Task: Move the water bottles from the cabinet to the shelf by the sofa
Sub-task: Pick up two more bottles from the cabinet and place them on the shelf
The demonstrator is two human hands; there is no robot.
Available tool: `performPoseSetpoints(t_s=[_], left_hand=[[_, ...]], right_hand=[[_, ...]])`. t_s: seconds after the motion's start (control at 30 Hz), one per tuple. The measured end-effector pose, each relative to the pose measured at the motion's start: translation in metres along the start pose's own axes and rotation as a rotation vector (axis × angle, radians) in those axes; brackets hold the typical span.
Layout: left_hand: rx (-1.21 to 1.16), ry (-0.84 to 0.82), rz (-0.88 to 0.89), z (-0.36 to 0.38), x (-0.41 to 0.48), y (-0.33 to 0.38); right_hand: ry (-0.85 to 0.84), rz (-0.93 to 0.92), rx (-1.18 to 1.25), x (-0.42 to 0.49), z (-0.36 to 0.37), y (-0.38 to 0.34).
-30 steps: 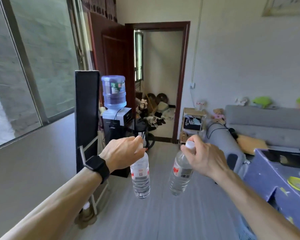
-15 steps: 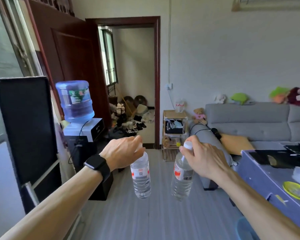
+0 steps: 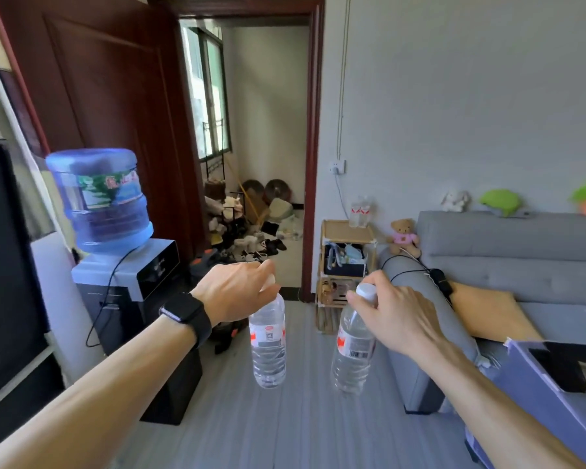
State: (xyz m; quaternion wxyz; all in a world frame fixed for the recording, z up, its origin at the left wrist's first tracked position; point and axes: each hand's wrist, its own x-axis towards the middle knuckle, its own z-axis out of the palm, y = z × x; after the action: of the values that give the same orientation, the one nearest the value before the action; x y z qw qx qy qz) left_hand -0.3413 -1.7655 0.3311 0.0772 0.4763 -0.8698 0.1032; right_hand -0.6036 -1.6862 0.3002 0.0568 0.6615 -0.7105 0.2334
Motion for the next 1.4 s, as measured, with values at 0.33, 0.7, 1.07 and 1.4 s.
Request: performPoseSetpoints(t_s=[0.33, 0.7, 1.07, 1.4], left_hand=[[-0.013, 0.052, 0.071, 0.063, 0.214, -0.073], [-0.049, -0.095, 0.121, 0.166, 0.452, -0.092], [-0.061, -0.168, 0.003, 0.237, 0.666, -0.1], [-0.019, -0.249, 0.001, 0.324, 0.828, -0.142]], right_hand=[[0.056, 0.142, 0.071, 0.187, 0.067, 0.06], [0.063, 0.259, 0.096, 0.366, 0.157, 0.172], [-0.01, 0.274, 0.166, 0.558, 0.215, 0.289], [-0.007, 0.342, 0.285, 0.709, 0.312, 0.346]])
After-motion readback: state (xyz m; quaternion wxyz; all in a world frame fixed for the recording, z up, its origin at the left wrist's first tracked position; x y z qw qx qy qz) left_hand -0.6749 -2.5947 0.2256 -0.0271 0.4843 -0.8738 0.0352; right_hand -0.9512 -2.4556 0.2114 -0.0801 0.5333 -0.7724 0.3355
